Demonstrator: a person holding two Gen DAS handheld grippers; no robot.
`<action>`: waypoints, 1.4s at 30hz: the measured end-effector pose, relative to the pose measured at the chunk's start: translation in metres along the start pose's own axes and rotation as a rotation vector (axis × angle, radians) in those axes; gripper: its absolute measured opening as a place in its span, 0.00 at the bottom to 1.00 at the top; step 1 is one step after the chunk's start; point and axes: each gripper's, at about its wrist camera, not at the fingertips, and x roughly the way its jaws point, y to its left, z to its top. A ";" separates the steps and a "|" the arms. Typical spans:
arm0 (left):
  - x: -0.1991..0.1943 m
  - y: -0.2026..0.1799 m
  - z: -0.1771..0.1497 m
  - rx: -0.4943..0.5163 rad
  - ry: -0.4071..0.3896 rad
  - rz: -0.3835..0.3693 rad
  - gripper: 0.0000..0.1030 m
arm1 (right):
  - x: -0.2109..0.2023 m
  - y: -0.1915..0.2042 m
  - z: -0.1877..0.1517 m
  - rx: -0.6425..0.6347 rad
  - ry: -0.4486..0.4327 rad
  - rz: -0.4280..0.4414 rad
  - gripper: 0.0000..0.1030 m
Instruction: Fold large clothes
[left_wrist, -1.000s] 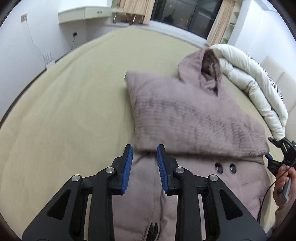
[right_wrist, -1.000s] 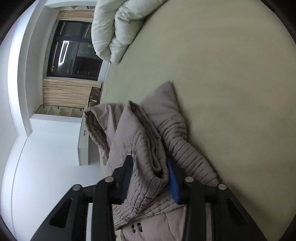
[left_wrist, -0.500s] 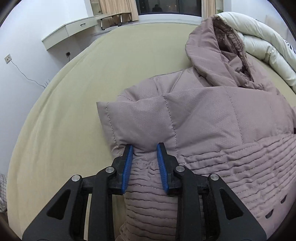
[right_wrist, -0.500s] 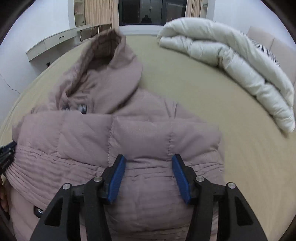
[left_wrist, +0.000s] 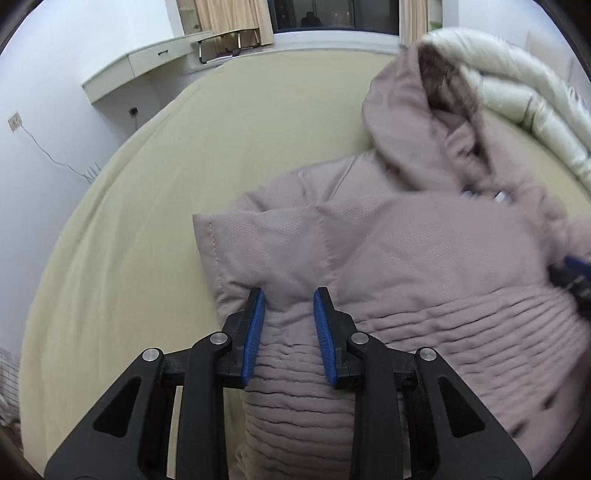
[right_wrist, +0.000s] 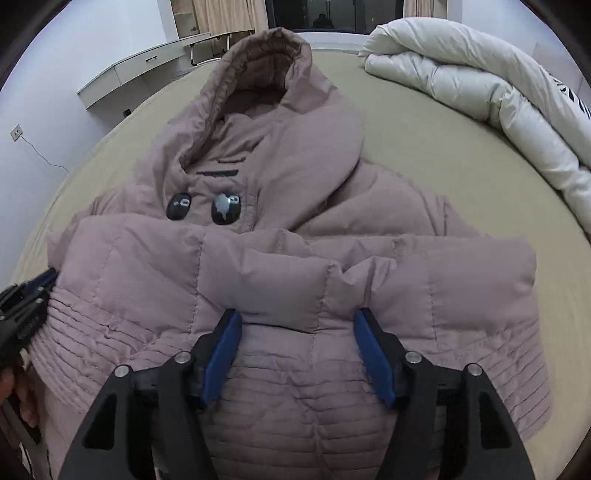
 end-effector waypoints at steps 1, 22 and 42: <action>-0.015 0.002 0.012 -0.025 -0.065 -0.021 0.26 | -0.005 -0.001 0.002 -0.008 -0.008 0.008 0.65; 0.178 -0.161 0.238 0.133 -0.035 0.012 0.91 | 0.015 -0.088 0.154 0.168 -0.148 0.126 0.88; 0.165 -0.112 0.229 0.073 -0.053 -0.090 0.09 | 0.113 -0.045 0.227 0.168 0.018 0.064 0.21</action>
